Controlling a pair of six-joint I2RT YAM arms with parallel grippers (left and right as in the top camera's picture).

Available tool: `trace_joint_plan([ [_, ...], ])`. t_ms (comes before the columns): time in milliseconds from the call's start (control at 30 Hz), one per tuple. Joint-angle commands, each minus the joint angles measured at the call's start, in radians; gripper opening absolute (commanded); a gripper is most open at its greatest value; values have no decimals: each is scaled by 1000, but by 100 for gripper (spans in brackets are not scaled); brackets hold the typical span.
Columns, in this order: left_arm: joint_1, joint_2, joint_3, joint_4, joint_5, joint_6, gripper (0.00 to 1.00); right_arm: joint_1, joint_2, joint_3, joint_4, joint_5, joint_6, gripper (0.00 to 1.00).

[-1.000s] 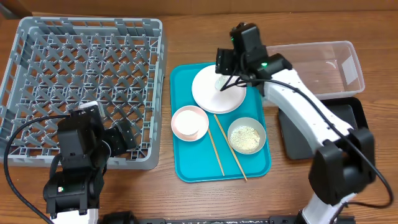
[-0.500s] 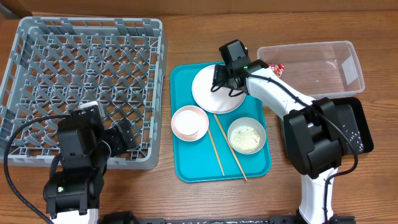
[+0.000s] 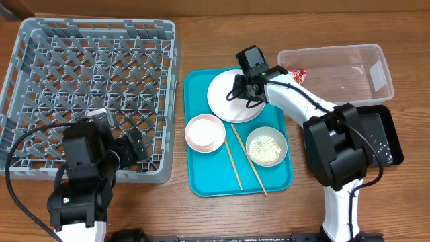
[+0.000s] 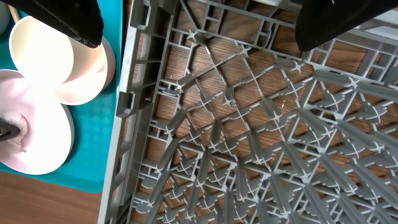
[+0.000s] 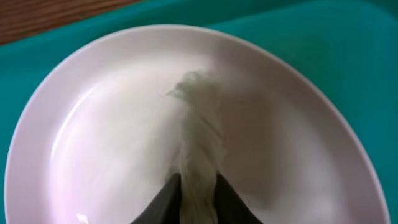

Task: Sort waste into correct bins and load items into the dishwasher
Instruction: 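Grasp the white tissue on the plate with the right gripper, then drop the white tissue into the clear bin with the right gripper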

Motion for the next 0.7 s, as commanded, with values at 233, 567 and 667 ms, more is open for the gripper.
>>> trace_joint_plan([
  [233,6,10,28,5,-6,-21,100,-9,-151,98,-188,-13,-68,9],
  [567,6,10,28,5,-6,-21,100,-182,-377,115,-313,67,-68,11],
  [667,6,10,28,5,-6,-21,100,-259,-374,106,-366,64,-67,13],
])
